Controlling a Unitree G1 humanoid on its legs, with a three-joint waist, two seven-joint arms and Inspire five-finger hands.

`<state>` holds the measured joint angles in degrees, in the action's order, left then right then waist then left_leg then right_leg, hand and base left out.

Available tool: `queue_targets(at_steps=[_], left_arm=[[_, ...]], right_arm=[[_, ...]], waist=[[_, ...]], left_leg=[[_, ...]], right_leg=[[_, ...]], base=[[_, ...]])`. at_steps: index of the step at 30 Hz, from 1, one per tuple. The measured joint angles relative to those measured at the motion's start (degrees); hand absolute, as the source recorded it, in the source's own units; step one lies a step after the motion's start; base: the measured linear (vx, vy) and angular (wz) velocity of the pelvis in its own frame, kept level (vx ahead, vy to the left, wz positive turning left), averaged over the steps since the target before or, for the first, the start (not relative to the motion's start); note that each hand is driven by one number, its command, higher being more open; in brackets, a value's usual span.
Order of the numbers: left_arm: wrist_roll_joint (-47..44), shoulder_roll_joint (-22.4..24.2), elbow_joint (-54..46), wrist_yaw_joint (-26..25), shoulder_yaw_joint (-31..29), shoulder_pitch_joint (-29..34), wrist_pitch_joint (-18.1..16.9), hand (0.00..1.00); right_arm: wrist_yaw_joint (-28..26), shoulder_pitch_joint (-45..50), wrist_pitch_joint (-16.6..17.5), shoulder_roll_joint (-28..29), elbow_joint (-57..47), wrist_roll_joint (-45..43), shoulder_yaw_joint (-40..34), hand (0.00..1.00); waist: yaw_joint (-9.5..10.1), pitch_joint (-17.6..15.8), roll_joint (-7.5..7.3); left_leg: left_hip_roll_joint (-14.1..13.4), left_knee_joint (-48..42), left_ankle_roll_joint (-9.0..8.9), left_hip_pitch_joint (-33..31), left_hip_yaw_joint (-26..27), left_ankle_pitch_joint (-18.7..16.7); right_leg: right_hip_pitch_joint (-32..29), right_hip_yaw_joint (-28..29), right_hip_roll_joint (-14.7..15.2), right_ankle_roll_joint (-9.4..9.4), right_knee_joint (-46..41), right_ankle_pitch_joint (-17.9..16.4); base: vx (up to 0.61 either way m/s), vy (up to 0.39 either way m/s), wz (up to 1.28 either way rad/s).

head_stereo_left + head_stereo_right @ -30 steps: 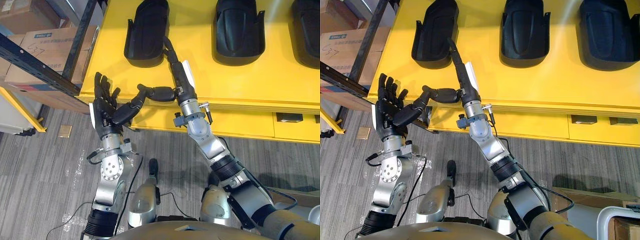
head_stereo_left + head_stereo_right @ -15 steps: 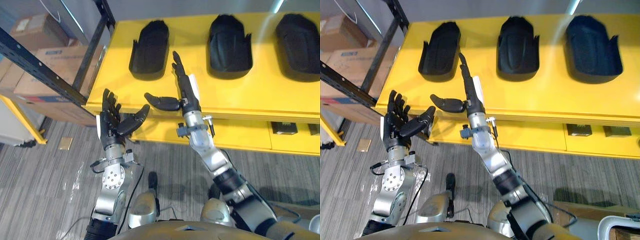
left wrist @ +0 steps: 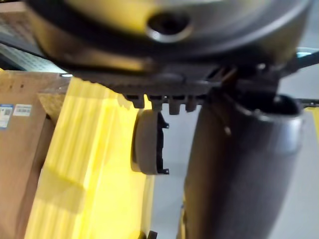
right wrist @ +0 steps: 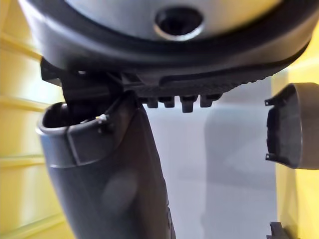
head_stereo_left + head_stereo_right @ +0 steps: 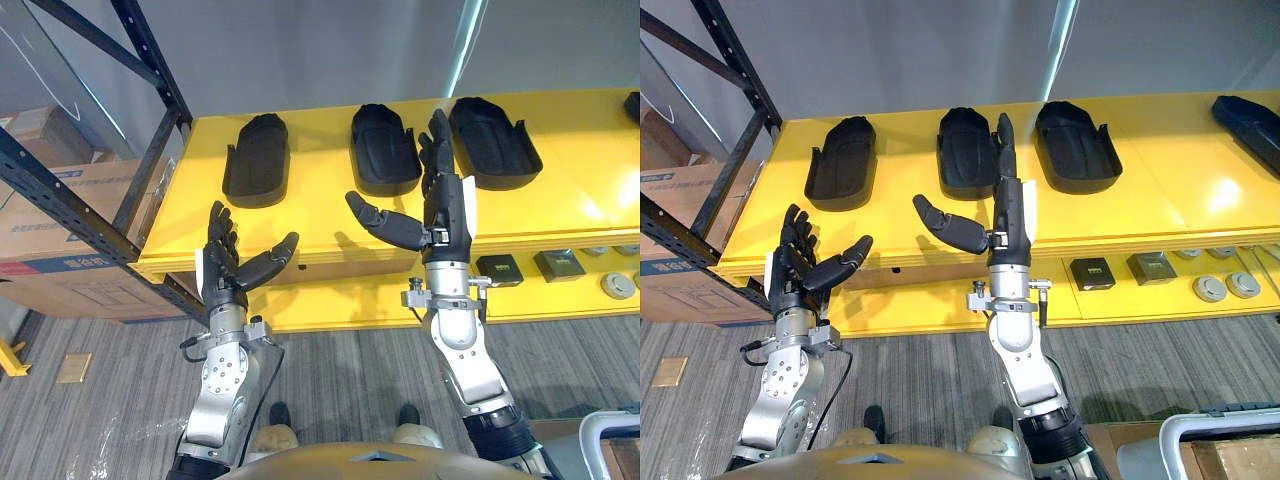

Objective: Walk over and take three plastic housings, then place them on the shelf

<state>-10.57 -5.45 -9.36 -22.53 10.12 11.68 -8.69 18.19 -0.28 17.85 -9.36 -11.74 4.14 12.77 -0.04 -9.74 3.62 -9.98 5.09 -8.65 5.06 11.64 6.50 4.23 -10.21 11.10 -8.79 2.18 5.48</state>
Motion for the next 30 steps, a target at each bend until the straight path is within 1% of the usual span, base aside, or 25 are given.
queue_targets(at_steps=[3,5,6,7,8,9,10,11,12,14,15,16,17,18,19,20,22,24,25,26,27,28,29,30], left_arm=[[0.13,-0.01,0.00,0.77,-0.84,0.61,0.17,1.00],[4.73,-0.01,-0.01,-0.69,-1.13,2.46,0.17,1.00],[6.70,0.00,0.00,-2.34,-1.41,3.62,0.07,1.00],[6.71,0.00,0.00,-3.17,-1.60,4.07,-0.11,1.00],[6.71,0.07,0.10,-5.28,-2.50,5.28,-0.70,1.00],[6.94,0.20,0.25,-7.74,-4.78,7.75,-3.58,1.00],[6.94,0.22,0.25,-8.11,-5.36,8.33,-4.25,1.00],[8.23,0.32,0.26,-9.71,-7.81,10.38,-6.39,1.00],[12.07,0.43,0.45,-12.83,-10.53,12.76,-8.91,1.00],[14.35,0.41,0.99,-15.52,-12.13,14.03,-11.29,1.00],[18.69,0.42,2.53,-20.19,-13.77,15.02,-14.23,1.00],[20.60,0.44,3.03,-22.00,-14.12,15.31,-14.83,1.00],[23.42,0.41,3.94,-24.65,-14.29,15.52,-15.50,1.00],[26.91,0.39,5.51,-28.05,-14.15,15.49,-16.43,1.00],[28.32,0.34,6.34,-29.53,-13.99,15.41,-16.82,1.00],[30.05,0.27,8.26,-32.05,-13.54,15.24,-17.50,1.00],[31.36,0.28,11.31,-34.80,-12.86,15.24,-17.90,1.00],[30.65,0.35,15.03,-34.59,-12.69,15.24,-18.08,1.00],[28.62,0.42,18.51,-33.13,-12.46,15.27,-18.07,1.00],[25.09,0.55,22.92,-30.29,-11.94,15.32,-17.60,1.00],[22.71,0.64,25.36,-27.82,-11.75,15.18,-16.86,1.00],[17.84,0.87,31.29,-23.21,-11.67,14.45,-14.60,1.00],[13.48,1.28,38.75,-19.31,-12.09,13.24,-12.71,1.00],[11.86,1.61,42.78,-17.31,-12.74,12.60,-11.67,1.00]], right_arm=[[1.82,3.28,0.03,0.22,-2.09,-0.09,-0.94,1.00],[7.73,6.97,0.01,0.87,-2.16,2.24,-3.84,1.00],[10.91,9.18,-0.01,1.99,-2.01,4.07,-6.96,1.00],[12.46,9.91,-0.11,2.44,-1.79,5.23,-8.27,1.00],[16.06,12.00,-0.18,3.38,-1.14,7.25,-11.86,1.00],[20.70,14.60,-0.23,3.86,0.98,8.49,-17.04,1.00],[21.50,15.17,-0.22,3.95,1.53,8.60,-18.21,1.00],[24.35,17.09,-0.16,4.31,4.48,8.26,-22.86,1.00],[27.35,19.18,0.07,4.77,9.11,6.13,-27.87,1.00],[29.04,20.65,0.55,5.05,13.73,4.93,-31.01,1.00],[31.14,22.36,0.65,5.12,20.12,3.74,-34.00,1.00],[31.47,22.69,0.66,5.14,22.04,3.62,-34.57,1.00],[31.95,23.26,0.71,5.12,24.69,3.27,-34.94,1.00],[32.28,23.71,1.13,5.13,28.17,1.74,-35.02,1.00],[32.29,23.63,1.48,5.13,30.30,0.78,-34.74,1.00],[32.12,23.27,1.77,5.20,34.51,-1.53,-34.01,1.00],[30.91,22.62,1.89,5.68,40.05,-5.35,-32.94,1.00],[28.69,21.98,1.81,6.81,44.75,-7.86,-32.22,1.00],[25.93,21.91,1.61,7.52,47.43,-10.35,-31.98,1.00],[21.93,21.74,1.06,7.78,50.09,-13.55,-31.35,1.00],[19.52,21.66,0.36,7.85,51.48,-14.63,-31.04,1.00],[14.70,21.07,-1.42,7.85,54.97,-16.12,-30.22,1.00],[9.27,19.85,-4.56,7.94,59.26,-16.39,-30.03,1.00],[6.66,19.13,-6.14,8.09,61.71,-16.39,-30.05,1.00]], waist=[[0.08,0.70,-0.37],[0.00,1.48,-0.64],[-0.16,1.50,-0.64],[-0.28,1.50,-0.64],[-0.39,1.54,-0.57],[-0.84,1.60,-0.60],[-0.97,1.62,-0.61],[-1.44,1.65,-0.63],[-1.73,1.82,-0.59],[-1.77,2.21,-0.52],[-1.82,2.93,-0.36],[-1.89,3.14,-0.30],[-1.95,3.51,-0.18],[-1.97,3.75,-0.40],[-1.97,3.87,-0.51],[-1.88,4.04,-0.57],[-1.86,4.74,-0.63],[-1.73,4.70,-0.70],[-1.65,4.68,-0.75],[-1.52,4.71,-0.83],[-1.43,4.70,-0.90],[-1.27,4.79,-1.22],[-0.98,4.95,-1.85],[-0.77,4.92,-2.24]], left_leg=[[-0.64,0.00,-0.36,0.40,1.09,-0.32],[-0.89,-0.01,-0.61,0.39,2.00,-0.54],[-0.90,-0.01,-0.65,0.40,2.37,-0.60],[-0.90,-0.01,-0.67,0.40,2.47,-0.63],[-0.95,-0.01,-0.69,0.42,2.89,-0.76],[-1.07,-0.01,-0.79,0.41,3.37,-0.92],[-1.10,-0.02,-0.84,0.41,3.46,-0.96],[-1.22,-0.02,-0.92,0.41,3.62,-1.03],[-1.36,-0.02,-1.01,0.41,3.81,-1.13],[-1.48,-0.02,-1.13,0.43,3.95,-1.27],[-1.61,-0.02,-1.24,0.40,4.14,-1.43],[-1.64,-0.02,-1.24,0.43,4.26,-1.51],[-1.65,-0.01,-1.24,0.48,4.34,-1.57],[-1.63,-0.01,-1.17,0.60,4.32,-1.63],[-1.63,-0.01,-1.14,0.78,4.29,-1.64],[-1.63,-0.01,-1.00,1.48,4.28,-1.82],[-1.54,0.00,-0.75,1.71,3.95,-2.18],[-1.54,0.01,-0.90,1.59,3.75,-2.30],[-1.51,0.02,-0.87,1.58,3.75,-2.29],[-1.42,0.02,-0.85,1.63,3.75,-2.27],[-1.39,0.03,-0.84,1.69,3.75,-2.26],[-1.34,0.03,-0.83,1.79,3.67,-2.26],[-1.35,0.03,-0.83,1.91,3.57,-2.26],[-1.36,0.03,-0.83,2.06,3.45,-2.26]], right_leg=[[-0.38,1.02,-0.65,0.08,0.04,-0.03],[-1.07,1.90,-0.94,0.08,0.03,-0.03],[-1.36,2.34,-0.97,0.06,0.04,0.00],[-1.45,2.45,-0.98,0.05,0.04,0.01],[-1.73,2.85,-1.04,-0.03,0.04,0.06],[-2.03,3.21,-1.19,-0.03,0.04,0.07],[-2.08,3.27,-1.23,-0.03,0.04,0.07],[-2.13,3.34,-1.35,0.01,0.07,0.04],[-2.15,3.34,-1.48,0.04,0.14,0.02],[-2.15,3.41,-1.61,0.06,0.25,0.00],[-2.01,3.52,-1.74,0.07,0.59,-0.01],[-1.96,3.59,-1.76,0.05,0.72,0.00],[-1.84,3.64,-1.78,0.04,0.92,-0.01],[-1.71,3.63,-1.76,0.31,0.89,-0.20],[-1.54,3.60,-1.75,0.30,0.86,-0.21],[-0.78,3.57,-1.75,0.33,0.85,-0.29],[-0.29,3.28,-1.67,0.27,0.85,-0.54],[-0.02,2.62,-1.54,0.28,0.84,-0.59],[0.20,2.29,-1.44,0.28,0.85,-0.63],[0.50,1.99,-1.28,0.27,0.87,-0.65],[0.72,1.84,-1.21,0.26,0.92,-0.66],[0.98,1.60,-1.11,0.24,0.94,-0.70],[1.13,1.53,-1.13,0.22,0.99,-0.71],[1.34,1.43,-1.13,0.19,1.01,-0.76]], base=[[0.02,-0.010,-0.17],[0.03,-0.007,-0.18],[0.03,0.002,-0.16],[0.02,0.005,-0.15],[0.02,0.004,-0.14],[0.02,0.002,-0.15],[0.03,0.001,-0.10],[0.03,-0.002,-0.05],[0.03,-0.004,-0.04],[0.00,-0.002,-0.02],[0.00,-0.004,-0.06],[-0.01,-0.003,-0.06],[-0.02,0.001,-0.03],[0.00,0.000,0.00],[0.00,0.000,0.00],[0.00,0.000,0.00],[-0.04,0.004,0.08],[-0.04,0.005,0.15],[-0.04,0.006,0.15],[-0.03,0.008,0.14],[-0.02,0.011,0.12],[-0.01,0.010,0.07],[0.00,0.008,0.05],[0.00,0.000,0.00]])
